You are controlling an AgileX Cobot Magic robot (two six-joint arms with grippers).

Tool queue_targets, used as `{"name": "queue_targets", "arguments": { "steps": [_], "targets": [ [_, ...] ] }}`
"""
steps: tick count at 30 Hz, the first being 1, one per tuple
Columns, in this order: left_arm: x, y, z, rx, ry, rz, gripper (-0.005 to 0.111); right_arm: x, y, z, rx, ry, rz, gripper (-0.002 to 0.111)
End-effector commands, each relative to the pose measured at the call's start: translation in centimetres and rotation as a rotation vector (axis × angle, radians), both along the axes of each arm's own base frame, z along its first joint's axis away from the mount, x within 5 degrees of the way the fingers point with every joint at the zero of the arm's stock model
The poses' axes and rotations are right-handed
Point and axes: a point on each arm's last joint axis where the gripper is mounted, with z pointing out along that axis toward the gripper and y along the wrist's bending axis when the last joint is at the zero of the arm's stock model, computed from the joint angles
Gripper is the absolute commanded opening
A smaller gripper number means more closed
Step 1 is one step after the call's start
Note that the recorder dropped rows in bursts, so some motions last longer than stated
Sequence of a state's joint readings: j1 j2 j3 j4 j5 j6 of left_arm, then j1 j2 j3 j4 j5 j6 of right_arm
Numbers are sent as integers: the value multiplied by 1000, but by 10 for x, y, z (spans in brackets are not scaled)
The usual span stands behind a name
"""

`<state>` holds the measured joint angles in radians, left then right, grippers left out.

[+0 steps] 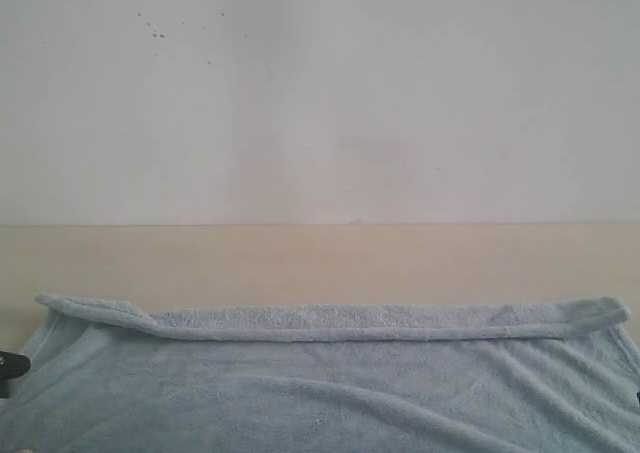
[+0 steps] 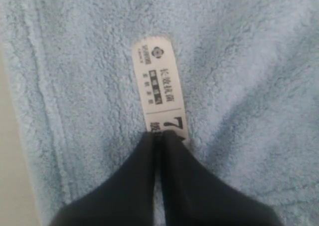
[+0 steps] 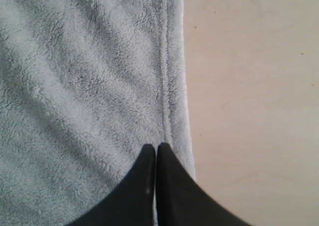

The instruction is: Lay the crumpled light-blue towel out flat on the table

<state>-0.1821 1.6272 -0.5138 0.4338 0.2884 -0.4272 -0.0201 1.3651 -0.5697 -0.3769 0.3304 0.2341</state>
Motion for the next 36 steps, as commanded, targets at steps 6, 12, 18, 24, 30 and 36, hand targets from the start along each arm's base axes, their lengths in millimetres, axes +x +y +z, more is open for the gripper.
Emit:
{"name": "queue_targets", "arguments": {
  "steps": [6,12,18,24,30,36],
  "targets": [
    [-12,6,-3,55,124,65,4,1,-1,3,4,-23,0,0],
    [-32,12,-8,107,279,106,4,0,-1,2,11,-16,-13,0],
    [-15,9,24,80,70,52,4,10,1,11,38,-95,-8,0],
    [22,5,82,78,-210,-4,4,58,0,34,88,-99,-79,30],
    [49,-1,97,62,-337,-62,4,95,1,23,108,-43,-73,46],
    [72,-5,92,62,-327,-63,4,129,2,17,147,-55,-89,46]
  ]
}}
